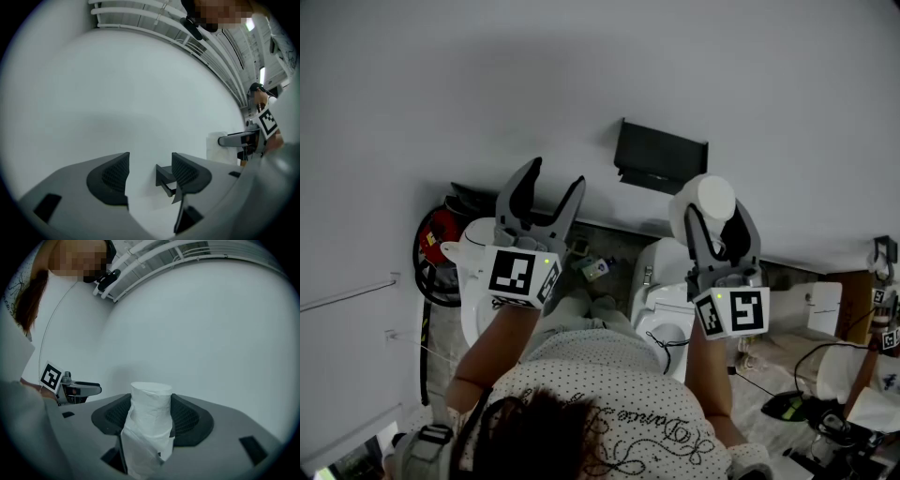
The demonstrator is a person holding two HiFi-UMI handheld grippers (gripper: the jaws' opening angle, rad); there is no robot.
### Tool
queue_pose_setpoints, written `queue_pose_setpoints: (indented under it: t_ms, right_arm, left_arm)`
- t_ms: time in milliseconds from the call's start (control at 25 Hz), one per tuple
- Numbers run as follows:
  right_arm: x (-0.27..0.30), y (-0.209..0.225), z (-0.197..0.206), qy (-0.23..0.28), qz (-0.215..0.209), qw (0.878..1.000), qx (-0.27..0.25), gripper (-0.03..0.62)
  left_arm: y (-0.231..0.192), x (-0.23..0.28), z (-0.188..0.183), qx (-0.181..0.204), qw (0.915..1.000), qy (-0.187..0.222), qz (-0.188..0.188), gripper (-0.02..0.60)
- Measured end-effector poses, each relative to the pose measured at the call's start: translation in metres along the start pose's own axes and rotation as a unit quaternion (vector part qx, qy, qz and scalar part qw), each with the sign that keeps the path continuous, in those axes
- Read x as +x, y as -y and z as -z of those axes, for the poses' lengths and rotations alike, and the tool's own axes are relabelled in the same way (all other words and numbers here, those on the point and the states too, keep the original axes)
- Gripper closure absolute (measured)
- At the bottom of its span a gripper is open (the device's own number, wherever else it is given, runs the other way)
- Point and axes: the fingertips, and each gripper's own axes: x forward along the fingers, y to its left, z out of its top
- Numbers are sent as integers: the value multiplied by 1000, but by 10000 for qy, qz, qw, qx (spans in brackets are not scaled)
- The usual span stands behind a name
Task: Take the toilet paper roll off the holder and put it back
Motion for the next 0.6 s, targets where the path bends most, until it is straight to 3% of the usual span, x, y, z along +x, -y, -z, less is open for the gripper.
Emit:
queue_pose_setpoints:
  t_ms: [600]
  right_arm:
    - [26,13,-44,398,-53,9991,-151,324]
  left_arm:
    - [-11,17,4,-45,10000,-32,0,314]
